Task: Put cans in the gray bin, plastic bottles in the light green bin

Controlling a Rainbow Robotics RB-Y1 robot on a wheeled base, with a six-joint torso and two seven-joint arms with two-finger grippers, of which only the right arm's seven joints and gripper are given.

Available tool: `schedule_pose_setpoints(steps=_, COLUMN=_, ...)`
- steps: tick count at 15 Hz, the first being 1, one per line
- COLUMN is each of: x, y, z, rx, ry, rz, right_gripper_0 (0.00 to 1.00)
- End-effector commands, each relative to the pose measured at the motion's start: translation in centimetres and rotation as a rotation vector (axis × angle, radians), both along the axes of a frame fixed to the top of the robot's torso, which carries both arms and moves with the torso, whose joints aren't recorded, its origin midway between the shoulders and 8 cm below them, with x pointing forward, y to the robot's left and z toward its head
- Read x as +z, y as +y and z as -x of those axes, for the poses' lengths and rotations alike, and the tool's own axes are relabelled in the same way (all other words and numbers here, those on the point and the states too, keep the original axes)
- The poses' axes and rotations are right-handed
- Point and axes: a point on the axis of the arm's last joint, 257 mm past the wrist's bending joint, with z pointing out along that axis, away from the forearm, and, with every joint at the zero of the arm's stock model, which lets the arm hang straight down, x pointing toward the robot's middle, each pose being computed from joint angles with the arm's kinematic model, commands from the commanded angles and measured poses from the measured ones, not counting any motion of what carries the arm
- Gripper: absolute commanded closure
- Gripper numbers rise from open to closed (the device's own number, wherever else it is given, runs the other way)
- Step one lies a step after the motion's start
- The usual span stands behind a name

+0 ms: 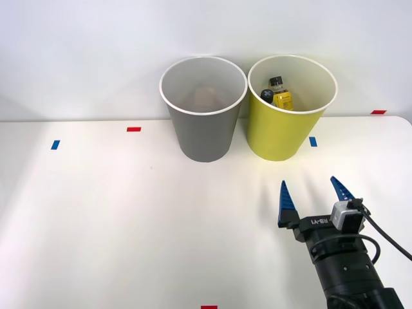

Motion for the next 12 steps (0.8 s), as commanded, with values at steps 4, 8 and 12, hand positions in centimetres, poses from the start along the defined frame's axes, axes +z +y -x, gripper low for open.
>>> schedule_pose_setpoints(steps=4, x=-1.5, y=0.4, z=2.9, rx=-0.003, ry=0.018, rz=-0.154, right_gripper_0=0.0)
schedule_pose_setpoints(steps=8, x=-3.3, y=0.9, z=5.5, rx=0.002, ry=0.05, rz=-0.071, right_gripper_0=0.0)
schedule_pose_setpoints(steps=12, x=-5.1, y=1.4, z=8.4, rx=0.022, ry=0.085, rz=0.047, right_gripper_0=0.0)
